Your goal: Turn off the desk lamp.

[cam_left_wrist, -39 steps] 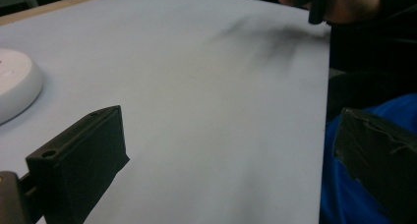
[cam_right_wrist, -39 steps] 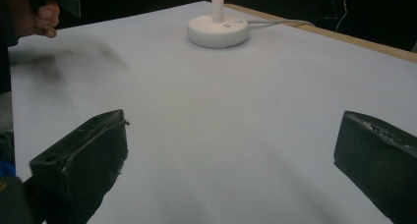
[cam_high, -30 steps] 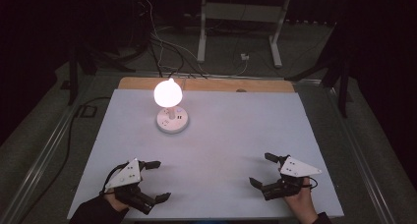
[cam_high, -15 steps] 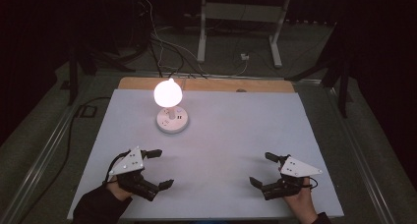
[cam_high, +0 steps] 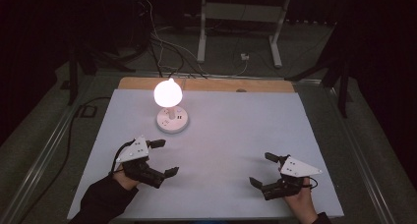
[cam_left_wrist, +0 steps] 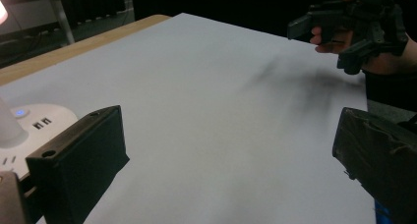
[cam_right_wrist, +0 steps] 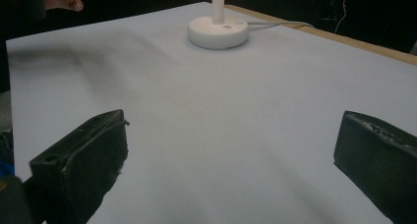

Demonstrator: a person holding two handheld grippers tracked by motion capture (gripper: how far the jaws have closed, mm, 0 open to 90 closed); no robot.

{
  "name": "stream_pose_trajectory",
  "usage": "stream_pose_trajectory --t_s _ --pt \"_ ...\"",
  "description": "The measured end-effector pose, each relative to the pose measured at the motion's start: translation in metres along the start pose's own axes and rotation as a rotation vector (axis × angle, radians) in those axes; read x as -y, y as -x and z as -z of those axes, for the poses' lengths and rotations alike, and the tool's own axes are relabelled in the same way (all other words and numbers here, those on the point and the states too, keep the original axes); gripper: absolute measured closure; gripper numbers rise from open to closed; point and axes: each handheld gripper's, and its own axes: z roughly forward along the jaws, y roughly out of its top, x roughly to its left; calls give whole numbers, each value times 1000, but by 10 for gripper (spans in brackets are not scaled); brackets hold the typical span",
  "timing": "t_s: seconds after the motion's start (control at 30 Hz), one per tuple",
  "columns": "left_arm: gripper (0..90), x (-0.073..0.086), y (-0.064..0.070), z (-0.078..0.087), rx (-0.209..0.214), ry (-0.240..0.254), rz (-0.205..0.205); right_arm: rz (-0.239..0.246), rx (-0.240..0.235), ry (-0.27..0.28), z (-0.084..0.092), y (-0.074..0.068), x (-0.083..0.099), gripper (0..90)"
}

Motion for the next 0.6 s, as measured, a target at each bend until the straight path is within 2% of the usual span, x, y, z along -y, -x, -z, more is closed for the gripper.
stream_pose_trajectory --t_s 0.2,0.33,0.6 --pt "4 -7 -6 -8 -31 13 6 -2 -2 0 0 0 0 0" --pt "4 -10 -11 -14 -56 11 29 -1 -1 0 0 0 0 0" --pt "4 -14 -23 -29 -102 11 30 -7 -6 5 1 0 0 0"
